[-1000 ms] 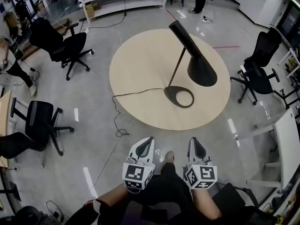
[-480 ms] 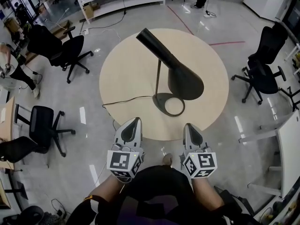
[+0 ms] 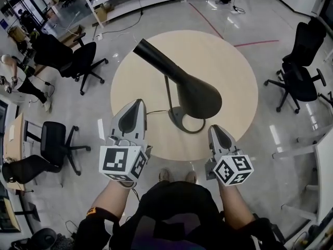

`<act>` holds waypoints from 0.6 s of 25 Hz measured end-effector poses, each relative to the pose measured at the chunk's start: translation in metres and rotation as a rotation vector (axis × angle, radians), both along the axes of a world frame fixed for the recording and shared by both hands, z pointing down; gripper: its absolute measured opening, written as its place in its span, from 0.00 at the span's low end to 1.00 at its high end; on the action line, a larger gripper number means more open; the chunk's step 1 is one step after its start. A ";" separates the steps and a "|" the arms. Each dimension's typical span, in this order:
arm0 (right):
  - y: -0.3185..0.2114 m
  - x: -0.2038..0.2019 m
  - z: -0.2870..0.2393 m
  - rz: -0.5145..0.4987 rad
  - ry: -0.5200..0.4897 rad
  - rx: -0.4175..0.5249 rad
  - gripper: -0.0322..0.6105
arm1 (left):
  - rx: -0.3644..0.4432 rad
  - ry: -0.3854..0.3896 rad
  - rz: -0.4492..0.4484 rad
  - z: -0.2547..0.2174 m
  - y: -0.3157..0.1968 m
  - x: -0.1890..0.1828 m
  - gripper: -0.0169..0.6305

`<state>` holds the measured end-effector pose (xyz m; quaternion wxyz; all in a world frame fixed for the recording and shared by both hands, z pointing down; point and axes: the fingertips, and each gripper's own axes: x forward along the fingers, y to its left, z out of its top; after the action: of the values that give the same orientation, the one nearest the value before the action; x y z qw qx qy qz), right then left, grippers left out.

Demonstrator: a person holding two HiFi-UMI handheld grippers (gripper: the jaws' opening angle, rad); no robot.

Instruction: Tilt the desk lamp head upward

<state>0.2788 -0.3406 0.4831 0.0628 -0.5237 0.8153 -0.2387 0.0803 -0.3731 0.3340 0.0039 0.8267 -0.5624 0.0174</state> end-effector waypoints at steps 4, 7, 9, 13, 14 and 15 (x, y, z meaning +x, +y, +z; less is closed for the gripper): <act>-0.010 0.002 -0.004 0.007 -0.109 0.005 0.17 | 0.039 -0.008 0.025 -0.030 -0.024 -0.002 0.11; -0.016 0.002 -0.009 0.018 -0.185 0.009 0.19 | 0.055 -0.027 0.028 -0.049 -0.041 -0.006 0.11; -0.020 0.003 -0.011 0.027 -0.228 0.006 0.20 | 0.071 -0.037 0.025 -0.062 -0.052 -0.009 0.11; -0.027 0.007 -0.010 0.038 -0.380 -0.018 0.20 | 0.097 -0.064 0.031 -0.083 -0.071 -0.012 0.13; -0.029 0.006 -0.009 0.032 -0.429 -0.022 0.20 | 0.102 -0.074 0.037 -0.087 -0.075 -0.012 0.15; -0.032 0.005 -0.007 0.023 -0.477 -0.024 0.20 | 0.105 -0.085 0.045 -0.091 -0.079 -0.011 0.17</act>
<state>0.2838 -0.3724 0.4756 0.2502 -0.4624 0.7686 -0.3644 0.0695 -0.4525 0.2432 -0.0637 0.8367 -0.5435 0.0230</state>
